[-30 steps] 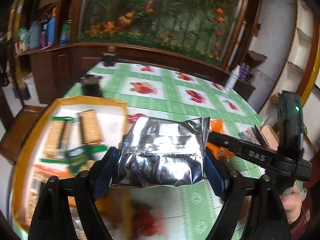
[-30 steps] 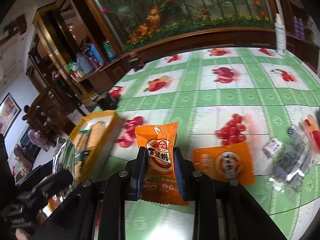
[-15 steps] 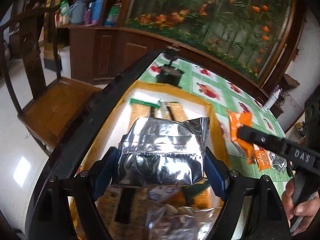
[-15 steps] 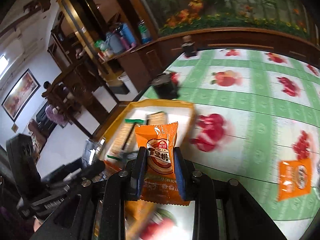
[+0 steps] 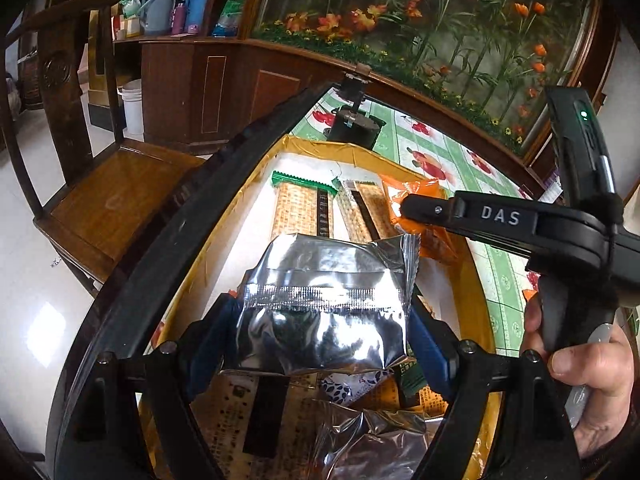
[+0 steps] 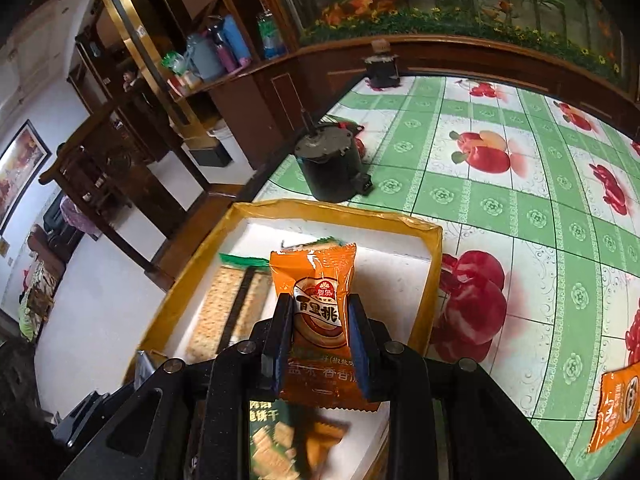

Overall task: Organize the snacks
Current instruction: 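Lower the orange bag into the tray and open the right tool while the left tool holds the foil pack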

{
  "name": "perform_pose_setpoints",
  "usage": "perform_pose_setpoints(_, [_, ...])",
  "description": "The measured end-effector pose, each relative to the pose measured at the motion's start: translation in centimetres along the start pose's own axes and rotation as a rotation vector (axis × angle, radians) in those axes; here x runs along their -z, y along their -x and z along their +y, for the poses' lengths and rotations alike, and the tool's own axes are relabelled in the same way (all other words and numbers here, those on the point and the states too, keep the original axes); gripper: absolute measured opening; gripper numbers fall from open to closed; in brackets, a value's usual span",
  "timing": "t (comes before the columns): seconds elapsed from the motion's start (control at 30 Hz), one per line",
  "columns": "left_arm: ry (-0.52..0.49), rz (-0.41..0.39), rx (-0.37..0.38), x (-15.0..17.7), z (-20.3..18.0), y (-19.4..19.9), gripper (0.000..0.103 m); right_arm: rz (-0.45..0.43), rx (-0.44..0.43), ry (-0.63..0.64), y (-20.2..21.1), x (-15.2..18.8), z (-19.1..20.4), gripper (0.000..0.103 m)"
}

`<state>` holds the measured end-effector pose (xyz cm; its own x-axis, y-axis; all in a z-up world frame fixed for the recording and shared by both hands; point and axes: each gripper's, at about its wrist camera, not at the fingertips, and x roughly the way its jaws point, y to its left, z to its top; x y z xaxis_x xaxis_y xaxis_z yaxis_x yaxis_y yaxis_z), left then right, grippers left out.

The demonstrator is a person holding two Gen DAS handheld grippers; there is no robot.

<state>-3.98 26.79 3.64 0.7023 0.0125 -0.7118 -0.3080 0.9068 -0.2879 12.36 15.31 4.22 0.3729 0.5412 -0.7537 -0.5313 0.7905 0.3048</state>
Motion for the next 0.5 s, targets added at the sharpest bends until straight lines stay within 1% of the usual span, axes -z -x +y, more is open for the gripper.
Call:
perform_pose_setpoints(0.1, [-0.002,-0.002,-0.01,-0.1,-0.1,-0.1,0.083,0.001,0.004,-0.009,-0.2,0.2,-0.2,0.033])
perform_pose_setpoints(0.13, [-0.001,-0.001,-0.014,-0.1,0.0,-0.1,0.083,0.0,0.001,-0.015,-0.1,0.3,-0.4,0.038])
perform_pose_setpoints(0.17, [0.002,0.003,-0.014,-0.1,0.0,-0.1,0.083,0.001,-0.005,-0.02,-0.1,0.3,-0.5,0.04])
perform_pose_setpoints(0.33, [0.019,0.018,-0.006,0.0,0.2,-0.1,0.085,-0.01,-0.048,-0.03,0.9,0.4,-0.9,0.041])
perform_pose_setpoints(0.43, [0.025,0.023,0.001,0.0,0.1,0.0,0.086,-0.035,-0.07,-0.03,2.3,0.7,-1.1,0.041])
perform_pose_setpoints(0.5, [0.014,0.021,-0.008,0.1,-0.4,0.1,0.088,-0.056,-0.088,-0.04,3.5,1.1,-1.5,0.044])
